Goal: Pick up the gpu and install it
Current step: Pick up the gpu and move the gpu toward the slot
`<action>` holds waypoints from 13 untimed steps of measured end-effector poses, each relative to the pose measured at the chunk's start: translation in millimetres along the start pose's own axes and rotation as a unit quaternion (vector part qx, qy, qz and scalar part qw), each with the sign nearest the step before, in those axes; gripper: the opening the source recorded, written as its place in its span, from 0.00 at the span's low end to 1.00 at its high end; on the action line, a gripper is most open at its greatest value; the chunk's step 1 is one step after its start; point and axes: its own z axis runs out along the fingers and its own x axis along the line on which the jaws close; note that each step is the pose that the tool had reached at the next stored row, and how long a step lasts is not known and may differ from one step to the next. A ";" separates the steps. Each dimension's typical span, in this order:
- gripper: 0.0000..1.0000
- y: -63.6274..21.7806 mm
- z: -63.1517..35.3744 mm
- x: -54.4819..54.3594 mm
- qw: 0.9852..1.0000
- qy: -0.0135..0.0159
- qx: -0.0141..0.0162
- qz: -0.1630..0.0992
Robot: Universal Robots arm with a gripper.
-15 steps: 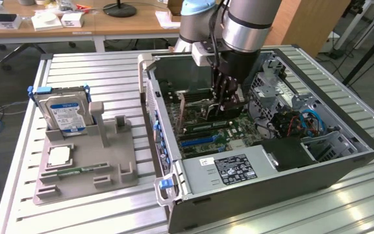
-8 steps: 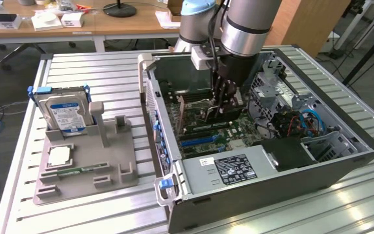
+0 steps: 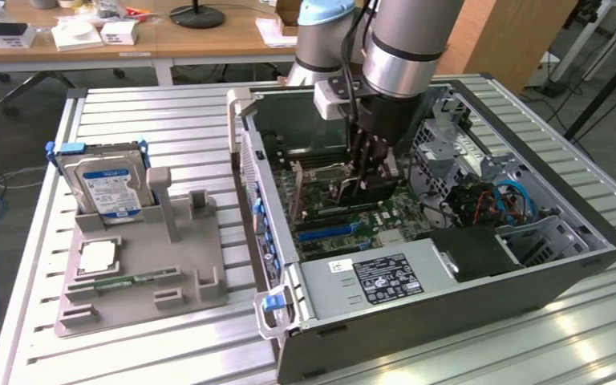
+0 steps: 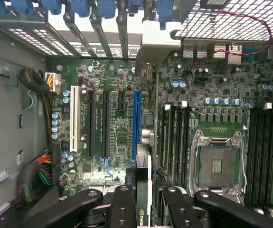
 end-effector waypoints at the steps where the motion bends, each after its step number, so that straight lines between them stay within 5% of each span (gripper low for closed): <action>1: 0.26 0.0 0.0 0.0 1.000 0.000 0.000 0.000; 13: 0.26 1.7 0.4 0.7 1.000 0.000 0.000 0.000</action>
